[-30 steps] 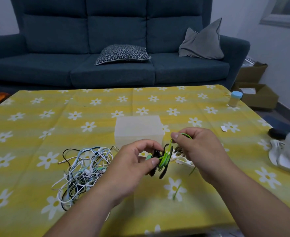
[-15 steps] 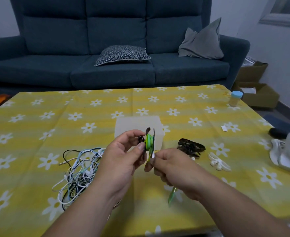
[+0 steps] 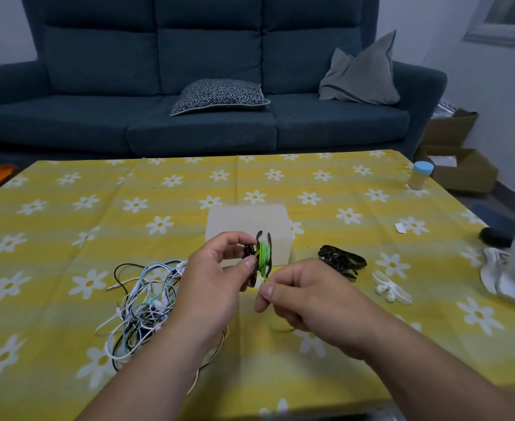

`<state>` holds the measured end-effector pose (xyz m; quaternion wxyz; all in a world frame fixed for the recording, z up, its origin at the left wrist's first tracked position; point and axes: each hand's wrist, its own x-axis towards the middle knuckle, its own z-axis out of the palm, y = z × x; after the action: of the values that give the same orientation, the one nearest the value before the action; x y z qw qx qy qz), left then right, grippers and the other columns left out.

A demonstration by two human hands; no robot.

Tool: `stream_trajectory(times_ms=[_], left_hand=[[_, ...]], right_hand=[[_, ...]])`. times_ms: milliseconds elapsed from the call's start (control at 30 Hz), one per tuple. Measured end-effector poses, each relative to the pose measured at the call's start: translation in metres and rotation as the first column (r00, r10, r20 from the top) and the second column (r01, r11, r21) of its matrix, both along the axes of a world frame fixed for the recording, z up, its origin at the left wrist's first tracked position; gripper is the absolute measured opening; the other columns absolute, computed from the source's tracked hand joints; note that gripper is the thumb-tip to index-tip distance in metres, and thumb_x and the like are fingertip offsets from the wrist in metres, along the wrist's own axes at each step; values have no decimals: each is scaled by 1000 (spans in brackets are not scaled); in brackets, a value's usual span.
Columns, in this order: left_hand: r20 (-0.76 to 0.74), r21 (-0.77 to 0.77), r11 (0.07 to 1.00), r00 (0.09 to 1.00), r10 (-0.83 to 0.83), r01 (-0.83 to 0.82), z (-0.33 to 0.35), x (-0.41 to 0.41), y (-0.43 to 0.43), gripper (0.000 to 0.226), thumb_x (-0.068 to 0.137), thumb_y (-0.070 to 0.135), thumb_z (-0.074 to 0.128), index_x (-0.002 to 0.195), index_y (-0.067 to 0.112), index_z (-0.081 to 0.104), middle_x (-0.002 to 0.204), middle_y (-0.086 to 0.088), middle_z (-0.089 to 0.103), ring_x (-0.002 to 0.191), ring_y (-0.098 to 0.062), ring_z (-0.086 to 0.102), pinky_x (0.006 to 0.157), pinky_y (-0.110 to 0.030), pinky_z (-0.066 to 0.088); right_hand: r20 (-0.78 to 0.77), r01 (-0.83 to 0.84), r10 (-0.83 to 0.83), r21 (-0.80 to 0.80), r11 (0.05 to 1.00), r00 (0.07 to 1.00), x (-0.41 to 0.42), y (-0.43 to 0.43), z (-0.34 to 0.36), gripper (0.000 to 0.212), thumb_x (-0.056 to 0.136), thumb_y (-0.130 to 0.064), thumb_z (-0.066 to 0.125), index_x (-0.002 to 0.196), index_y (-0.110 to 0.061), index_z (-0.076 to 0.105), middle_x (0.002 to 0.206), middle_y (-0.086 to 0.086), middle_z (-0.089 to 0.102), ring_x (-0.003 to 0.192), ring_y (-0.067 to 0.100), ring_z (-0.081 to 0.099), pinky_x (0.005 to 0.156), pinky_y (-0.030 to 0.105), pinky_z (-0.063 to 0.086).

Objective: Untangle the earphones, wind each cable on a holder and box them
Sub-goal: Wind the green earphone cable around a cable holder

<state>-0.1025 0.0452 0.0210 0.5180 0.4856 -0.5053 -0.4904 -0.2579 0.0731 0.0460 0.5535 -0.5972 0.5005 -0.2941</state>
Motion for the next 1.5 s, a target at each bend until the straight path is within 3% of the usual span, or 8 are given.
stream_trajectory(times_ms=[300, 433, 633, 867, 1167, 1300, 1367, 1500], left_hand=[[187, 29, 982, 963, -191, 189, 3, -3, 5, 32, 87, -7, 64, 92, 24, 72, 89, -4, 65, 54, -15, 55, 56, -20, 43], [44, 79, 945, 946, -320, 316, 5, -5, 9, 30, 89, -8, 61, 94, 20, 73, 97, -12, 65, 61, -20, 51, 59, -25, 42], [-194, 100, 922, 916, -350, 373, 10, -8, 12, 34, 89, -8, 58, 89, 22, 74, 91, -5, 62, 66, -19, 50, 59, -24, 43], [-383, 127, 960, 905, -185, 250, 14, -9, 11, 24, 88, -9, 54, 95, 11, 67, 82, -7, 66, 57, -14, 56, 53, -19, 48], [-5, 24, 998, 999, 50, -50, 1, 2, 0, 33, 89, -6, 62, 88, 26, 71, 85, -3, 66, 53, -14, 53, 58, -29, 46], [173, -51, 998, 983, 55, -47, 2, 4, 0, 30, 88, -7, 62, 93, 21, 68, 80, 6, 67, 51, -10, 57, 55, -20, 46], [273, -79, 997, 962, 27, -6, 0, 4, 0, 31, 87, -7, 63, 93, 24, 67, 81, 9, 66, 52, -9, 58, 55, -19, 44], [470, -115, 989, 882, -32, 97, -3, 4, -1, 37, 85, -2, 67, 91, 35, 65, 92, 7, 65, 62, -9, 57, 60, -18, 39]], right_hand=[[122, 291, -282, -65, 954, 952, -24, -12, 9, 35, 94, -6, 57, 62, -12, 71, 46, -3, 33, 44, 13, 22, 45, 24, 17], [-13, 394, -401, -150, 907, 916, -36, -20, 4, 27, 93, -18, 65, 68, -9, 70, 45, -12, 44, 41, 5, 35, 46, 19, 30], [-8, 433, -435, -79, 898, 901, -35, -23, -5, 27, 92, -22, 66, 67, -12, 69, 48, -10, 43, 36, 2, 33, 42, 16, 27], [-29, 227, -225, 112, 967, 974, -10, -15, -16, 34, 98, -17, 55, 67, -17, 69, 51, -5, 38, 44, 11, 25, 45, 24, 19], [5, 12, -13, 118, 993, 1000, 5, -3, -14, 26, 101, -17, 51, 88, -12, 73, 57, 0, 46, 48, 14, 34, 49, 27, 26], [-111, -39, 46, 62, 997, 993, -2, -2, -10, 19, 98, -24, 57, 93, -15, 74, 58, -2, 53, 49, 15, 43, 58, 37, 33], [-128, -41, 46, 38, 998, 991, -4, -1, -6, 19, 97, -23, 58, 92, -14, 74, 56, -3, 54, 48, 14, 44, 57, 34, 36], [-174, 79, -93, -83, 993, 980, -16, -7, 1, 21, 94, -20, 61, 78, -16, 74, 53, 1, 46, 52, 19, 38, 55, 34, 33]])
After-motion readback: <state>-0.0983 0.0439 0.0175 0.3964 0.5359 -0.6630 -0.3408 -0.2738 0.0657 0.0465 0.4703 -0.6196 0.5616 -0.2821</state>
